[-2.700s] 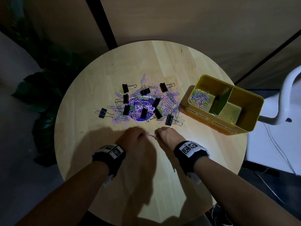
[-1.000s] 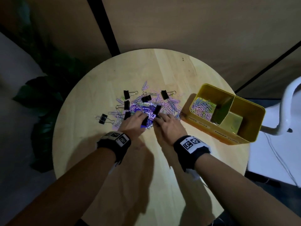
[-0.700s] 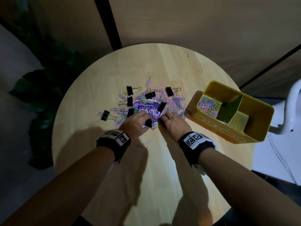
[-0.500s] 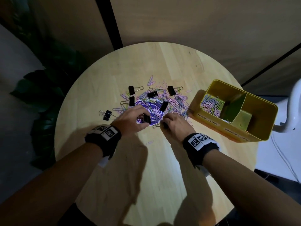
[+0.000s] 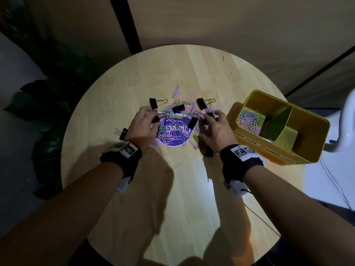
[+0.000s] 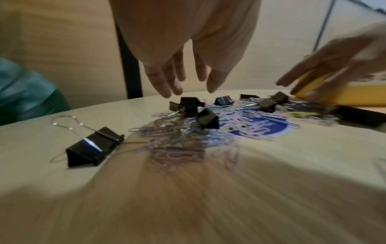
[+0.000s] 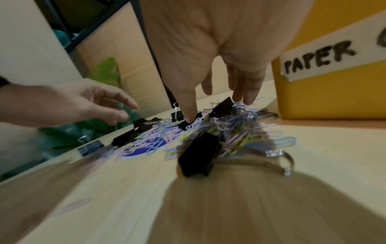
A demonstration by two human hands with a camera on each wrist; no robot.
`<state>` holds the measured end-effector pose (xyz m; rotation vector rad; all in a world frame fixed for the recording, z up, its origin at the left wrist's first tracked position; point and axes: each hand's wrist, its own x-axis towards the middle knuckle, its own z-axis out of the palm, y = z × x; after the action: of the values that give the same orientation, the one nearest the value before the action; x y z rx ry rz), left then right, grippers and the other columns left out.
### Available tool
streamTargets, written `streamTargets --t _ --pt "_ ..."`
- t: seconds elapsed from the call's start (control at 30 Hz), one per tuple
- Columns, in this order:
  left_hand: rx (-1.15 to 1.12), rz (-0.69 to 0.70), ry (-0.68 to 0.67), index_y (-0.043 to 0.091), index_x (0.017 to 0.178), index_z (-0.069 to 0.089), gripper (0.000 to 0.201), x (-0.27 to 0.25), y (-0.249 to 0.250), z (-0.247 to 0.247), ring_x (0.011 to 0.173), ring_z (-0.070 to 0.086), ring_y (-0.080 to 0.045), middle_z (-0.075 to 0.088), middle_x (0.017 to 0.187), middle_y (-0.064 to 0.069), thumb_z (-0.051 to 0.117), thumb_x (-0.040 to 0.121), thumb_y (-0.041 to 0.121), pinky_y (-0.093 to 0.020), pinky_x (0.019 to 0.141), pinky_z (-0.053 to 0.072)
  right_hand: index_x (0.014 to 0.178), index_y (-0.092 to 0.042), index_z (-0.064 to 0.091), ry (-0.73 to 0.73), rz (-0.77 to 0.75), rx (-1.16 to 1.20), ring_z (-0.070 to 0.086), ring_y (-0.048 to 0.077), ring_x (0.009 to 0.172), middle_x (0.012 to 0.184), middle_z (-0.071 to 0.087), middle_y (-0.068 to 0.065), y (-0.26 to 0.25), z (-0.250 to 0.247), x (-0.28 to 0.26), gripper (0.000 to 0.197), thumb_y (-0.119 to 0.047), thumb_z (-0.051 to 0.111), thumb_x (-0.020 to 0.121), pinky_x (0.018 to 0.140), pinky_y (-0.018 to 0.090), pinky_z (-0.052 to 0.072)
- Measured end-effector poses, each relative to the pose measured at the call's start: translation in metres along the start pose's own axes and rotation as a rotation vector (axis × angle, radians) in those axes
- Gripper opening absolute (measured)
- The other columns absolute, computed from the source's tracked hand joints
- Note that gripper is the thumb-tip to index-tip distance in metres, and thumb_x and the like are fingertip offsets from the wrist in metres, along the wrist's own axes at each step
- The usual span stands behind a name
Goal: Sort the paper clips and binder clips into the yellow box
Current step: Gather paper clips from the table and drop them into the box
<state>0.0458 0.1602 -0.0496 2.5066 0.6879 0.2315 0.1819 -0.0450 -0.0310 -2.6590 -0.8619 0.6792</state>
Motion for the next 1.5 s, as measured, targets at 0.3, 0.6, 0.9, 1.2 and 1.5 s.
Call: streamTargets --t 0.3,0.6,0.9,1.2,1.5 --pt "0.231 0.038 -0.215 0.014 0.116 0.061 0.041 -0.064 0.023 0.042 0.1 0.052 -0.033 0.059 0.115 -0.014 0.056 0.077 0.004 -0.042 0.084 0.049 0.118 -0.011 0.055 0.08 0.01 0.091 0.051 0.035 0.104 0.119 0.042 0.016 0.008 0.032 -0.048 0.032 -0.019 0.058 0.088 0.086 0.042 0.052" --pt "0.1 0.24 -0.233 0.012 0.125 0.055 0.047 -0.046 0.059 0.06 0.11 0.051 -0.034 0.053 0.126 -0.019 0.054 0.078 0.004 -0.048 0.092 0.049 0.12 -0.012 0.056 0.117 -0.004 0.008 0.049 0.035 0.117 0.13 0.046 0.019 0.03 0.035 -0.054 0.036 -0.015 0.064 0.085 0.079 0.04 0.052" --pt "0.323 0.342 -0.367 0.024 0.114 0.061 0.039 -0.052 0.063 0.074 0.109 0.057 -0.032 0.059 0.122 -0.011 0.046 0.082 0.04 -0.045 0.085 0.049 0.116 -0.015 0.061 0.128 -0.02 -0.018 0.051 0.027 0.108 0.115 0.055 0.009 0.046 0.028 -0.059 0.028 -0.019 0.054 0.089 0.081 0.037 0.05" --pt "0.393 0.415 -0.476 0.024 0.147 0.014 0.054 -0.018 0.127 0.1 0.145 0.007 -0.021 0.008 0.158 0.001 0.035 0.097 0.031 -0.05 0.115 0.014 0.115 0.004 0.057 0.161 -0.037 0.137 0.057 0.042 0.093 0.11 0.053 0.026 0.052 0.023 -0.057 0.034 -0.002 0.058 0.081 0.08 0.04 0.05" --pt "0.416 0.644 -0.485 0.018 0.127 0.054 0.042 -0.059 0.057 0.081 0.125 0.05 -0.027 0.051 0.139 -0.007 0.041 0.087 0.022 -0.042 0.099 0.045 0.096 -0.003 0.062 0.196 -0.054 0.068 0.055 0.035 0.083 0.094 0.055 0.018 0.057 0.026 -0.06 0.014 -0.005 0.06 0.083 0.067 0.034 0.046"
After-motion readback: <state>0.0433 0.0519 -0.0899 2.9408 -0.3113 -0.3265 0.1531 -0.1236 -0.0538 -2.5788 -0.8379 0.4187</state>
